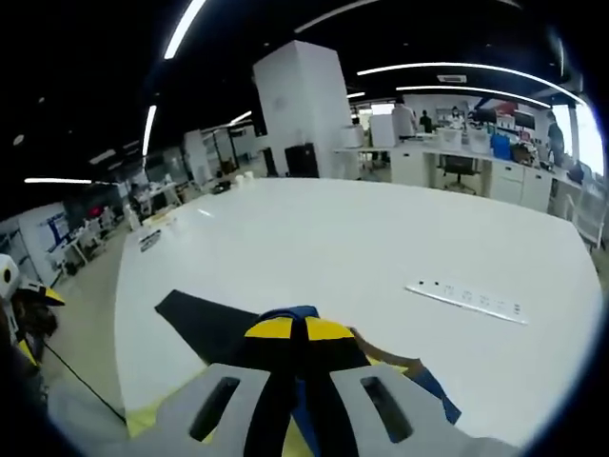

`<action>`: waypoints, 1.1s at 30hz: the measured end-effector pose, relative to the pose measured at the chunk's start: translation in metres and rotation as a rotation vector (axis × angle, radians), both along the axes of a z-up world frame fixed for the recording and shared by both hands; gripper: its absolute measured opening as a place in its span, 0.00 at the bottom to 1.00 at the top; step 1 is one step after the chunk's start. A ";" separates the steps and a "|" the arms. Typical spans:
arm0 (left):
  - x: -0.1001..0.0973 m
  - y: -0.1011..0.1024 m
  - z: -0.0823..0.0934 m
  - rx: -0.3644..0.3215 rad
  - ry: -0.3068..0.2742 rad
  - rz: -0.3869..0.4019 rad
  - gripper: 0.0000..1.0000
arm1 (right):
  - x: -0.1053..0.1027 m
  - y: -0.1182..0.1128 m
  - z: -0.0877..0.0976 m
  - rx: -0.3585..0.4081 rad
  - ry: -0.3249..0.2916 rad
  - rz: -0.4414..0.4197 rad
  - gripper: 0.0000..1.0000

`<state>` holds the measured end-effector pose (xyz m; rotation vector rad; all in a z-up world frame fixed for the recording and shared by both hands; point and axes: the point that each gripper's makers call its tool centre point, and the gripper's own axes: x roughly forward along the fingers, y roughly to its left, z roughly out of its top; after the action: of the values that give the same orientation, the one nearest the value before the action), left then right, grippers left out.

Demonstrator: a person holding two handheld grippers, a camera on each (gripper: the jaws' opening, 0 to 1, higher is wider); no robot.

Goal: Fold the garment on the visible template until the final outline fits inside the template.

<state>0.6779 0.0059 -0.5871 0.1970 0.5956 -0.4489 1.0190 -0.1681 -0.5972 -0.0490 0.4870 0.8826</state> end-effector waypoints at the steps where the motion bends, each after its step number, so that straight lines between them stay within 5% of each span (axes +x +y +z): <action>1: 0.000 0.001 0.000 -0.002 0.000 0.000 0.86 | 0.000 0.002 -0.003 0.000 0.007 -0.001 0.02; 25: -0.006 0.025 -0.010 -0.023 0.033 0.019 0.85 | -0.013 0.038 -0.060 -0.073 0.100 0.048 0.02; 33: -0.004 0.032 -0.014 -0.028 0.046 0.015 0.85 | -0.031 0.062 -0.082 -0.101 0.139 0.101 0.02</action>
<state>0.6735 0.0377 -0.6008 0.1553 0.6354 -0.4481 0.9876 -0.1064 -0.6787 -0.1055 0.6635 0.9639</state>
